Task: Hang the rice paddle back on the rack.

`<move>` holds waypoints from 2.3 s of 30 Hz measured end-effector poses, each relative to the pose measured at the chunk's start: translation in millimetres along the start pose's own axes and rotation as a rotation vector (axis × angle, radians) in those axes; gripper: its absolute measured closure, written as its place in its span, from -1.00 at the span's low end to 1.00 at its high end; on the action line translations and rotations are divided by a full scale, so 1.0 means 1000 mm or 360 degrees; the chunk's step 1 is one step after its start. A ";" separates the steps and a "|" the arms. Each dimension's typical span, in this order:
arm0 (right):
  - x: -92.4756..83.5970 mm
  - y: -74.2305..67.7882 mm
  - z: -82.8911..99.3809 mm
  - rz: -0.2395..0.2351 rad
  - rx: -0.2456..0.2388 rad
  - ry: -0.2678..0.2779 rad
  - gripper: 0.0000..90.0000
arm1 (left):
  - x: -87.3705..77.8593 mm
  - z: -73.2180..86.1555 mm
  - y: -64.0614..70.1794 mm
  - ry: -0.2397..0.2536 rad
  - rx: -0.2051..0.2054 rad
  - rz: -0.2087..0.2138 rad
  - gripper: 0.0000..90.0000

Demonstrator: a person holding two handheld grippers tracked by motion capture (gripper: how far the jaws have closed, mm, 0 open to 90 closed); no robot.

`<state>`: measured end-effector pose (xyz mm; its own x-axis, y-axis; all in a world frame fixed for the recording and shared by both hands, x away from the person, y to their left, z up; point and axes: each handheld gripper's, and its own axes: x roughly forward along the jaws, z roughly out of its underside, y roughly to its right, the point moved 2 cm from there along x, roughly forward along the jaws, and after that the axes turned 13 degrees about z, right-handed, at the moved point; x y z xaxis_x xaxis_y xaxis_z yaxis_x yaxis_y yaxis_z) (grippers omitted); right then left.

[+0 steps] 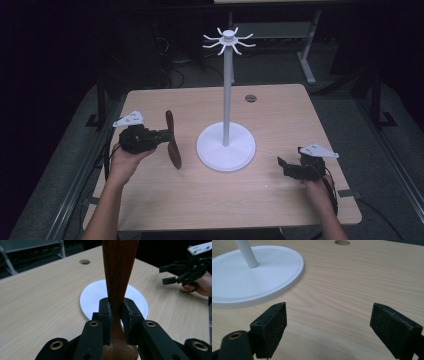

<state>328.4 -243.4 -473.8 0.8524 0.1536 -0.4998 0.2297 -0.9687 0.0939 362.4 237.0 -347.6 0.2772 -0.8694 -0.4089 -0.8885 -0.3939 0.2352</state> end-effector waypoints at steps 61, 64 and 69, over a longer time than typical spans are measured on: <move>-0.001 0.000 0.000 -0.0007 0.0004 0.0000 -0.70 | 0.014 -0.173 0.030 0.0085 0.0383 0.0191 0.73; -0.001 0.000 0.000 -0.0009 0.0008 0.0003 -0.69 | 0.017 -0.175 0.030 0.0073 0.0395 0.0189 0.73; -0.001 0.000 0.000 -0.0009 0.0007 0.0003 -0.70 | 0.021 -0.179 0.029 0.0072 0.0392 0.0186 0.73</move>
<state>327.8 -244.0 -473.7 0.8521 0.1594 -0.4985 0.2324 -0.9687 0.0876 407.9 154.3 -191.4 0.1787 -0.9193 -0.3508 -0.9760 -0.2107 0.0549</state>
